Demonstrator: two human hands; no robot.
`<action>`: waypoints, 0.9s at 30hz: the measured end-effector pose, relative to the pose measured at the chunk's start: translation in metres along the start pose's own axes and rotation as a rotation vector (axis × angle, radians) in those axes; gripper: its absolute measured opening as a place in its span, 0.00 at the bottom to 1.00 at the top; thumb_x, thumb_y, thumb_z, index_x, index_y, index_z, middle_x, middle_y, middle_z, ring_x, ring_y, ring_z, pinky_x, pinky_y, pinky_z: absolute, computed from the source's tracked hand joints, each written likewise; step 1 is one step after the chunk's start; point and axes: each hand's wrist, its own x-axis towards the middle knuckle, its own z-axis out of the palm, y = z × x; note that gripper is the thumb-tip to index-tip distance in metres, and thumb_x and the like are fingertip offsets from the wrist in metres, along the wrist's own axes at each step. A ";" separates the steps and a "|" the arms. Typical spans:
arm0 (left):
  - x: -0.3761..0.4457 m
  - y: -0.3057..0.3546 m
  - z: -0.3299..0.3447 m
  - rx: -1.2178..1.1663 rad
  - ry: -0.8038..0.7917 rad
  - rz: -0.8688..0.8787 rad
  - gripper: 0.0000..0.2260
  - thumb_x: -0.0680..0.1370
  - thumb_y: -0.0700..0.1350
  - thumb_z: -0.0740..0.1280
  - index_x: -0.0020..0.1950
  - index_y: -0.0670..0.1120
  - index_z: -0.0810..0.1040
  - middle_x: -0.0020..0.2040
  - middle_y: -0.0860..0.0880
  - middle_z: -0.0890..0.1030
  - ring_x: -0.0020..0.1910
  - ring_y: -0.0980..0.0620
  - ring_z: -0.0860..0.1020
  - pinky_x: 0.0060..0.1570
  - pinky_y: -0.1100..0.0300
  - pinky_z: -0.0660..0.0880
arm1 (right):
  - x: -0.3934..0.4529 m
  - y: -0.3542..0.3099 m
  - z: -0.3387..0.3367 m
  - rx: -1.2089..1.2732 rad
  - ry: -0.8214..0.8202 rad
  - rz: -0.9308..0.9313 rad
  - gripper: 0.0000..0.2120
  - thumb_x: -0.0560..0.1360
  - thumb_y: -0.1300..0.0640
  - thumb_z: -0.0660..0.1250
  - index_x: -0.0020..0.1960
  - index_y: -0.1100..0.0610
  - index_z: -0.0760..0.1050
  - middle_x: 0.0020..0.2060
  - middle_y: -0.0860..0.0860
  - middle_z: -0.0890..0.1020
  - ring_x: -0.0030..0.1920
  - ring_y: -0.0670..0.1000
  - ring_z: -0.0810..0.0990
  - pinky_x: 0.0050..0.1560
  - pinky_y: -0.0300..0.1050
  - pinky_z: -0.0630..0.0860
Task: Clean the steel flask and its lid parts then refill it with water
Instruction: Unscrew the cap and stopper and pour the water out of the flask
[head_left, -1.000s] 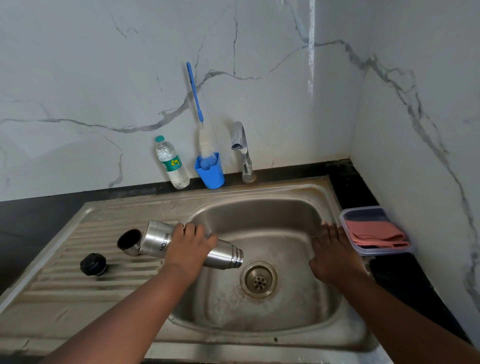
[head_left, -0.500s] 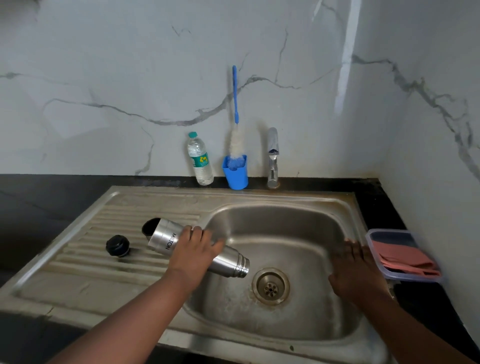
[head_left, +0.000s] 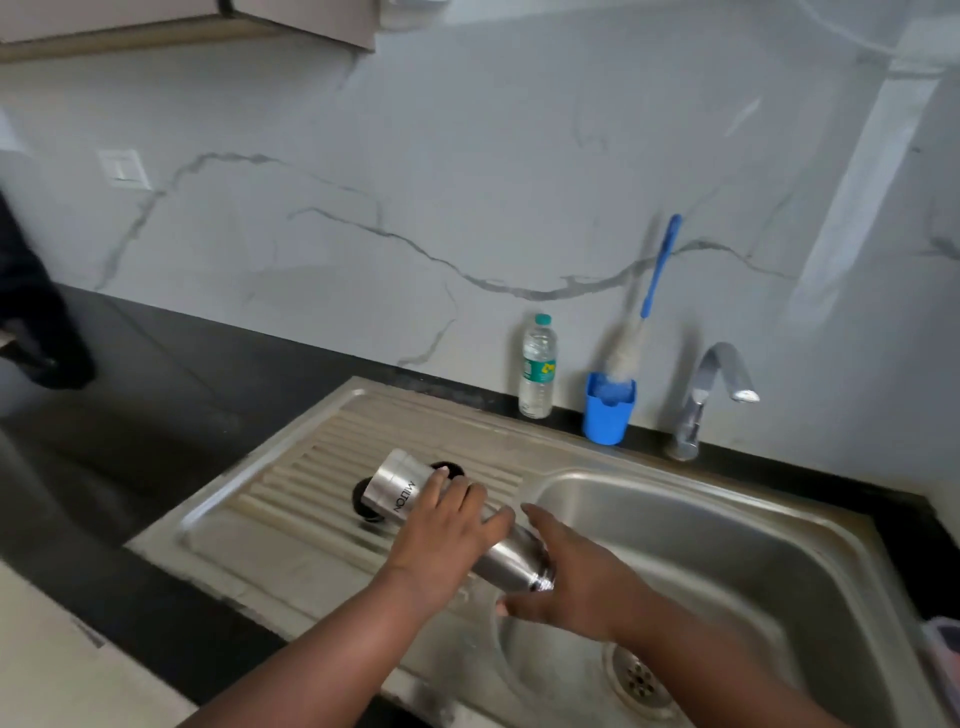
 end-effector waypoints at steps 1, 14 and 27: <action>-0.005 -0.013 0.004 -0.004 0.014 0.008 0.33 0.51 0.43 0.81 0.56 0.52 0.80 0.46 0.43 0.80 0.48 0.41 0.80 0.60 0.43 0.77 | 0.012 -0.014 0.005 -0.020 -0.019 -0.019 0.52 0.64 0.34 0.73 0.78 0.47 0.49 0.73 0.46 0.66 0.68 0.47 0.70 0.63 0.39 0.68; -0.063 -0.222 0.033 -0.351 0.503 -0.442 0.53 0.64 0.32 0.72 0.80 0.54 0.46 0.78 0.40 0.57 0.76 0.40 0.54 0.73 0.44 0.47 | 0.152 -0.178 0.055 0.411 0.136 0.023 0.24 0.65 0.53 0.77 0.57 0.50 0.71 0.44 0.46 0.80 0.36 0.43 0.81 0.28 0.34 0.73; -0.025 -0.290 0.048 -1.756 0.317 -0.570 0.35 0.64 0.47 0.82 0.66 0.54 0.69 0.60 0.52 0.78 0.56 0.55 0.79 0.58 0.51 0.77 | 0.245 -0.206 0.103 0.444 0.188 0.075 0.36 0.60 0.50 0.81 0.60 0.47 0.65 0.51 0.43 0.80 0.49 0.44 0.80 0.48 0.43 0.79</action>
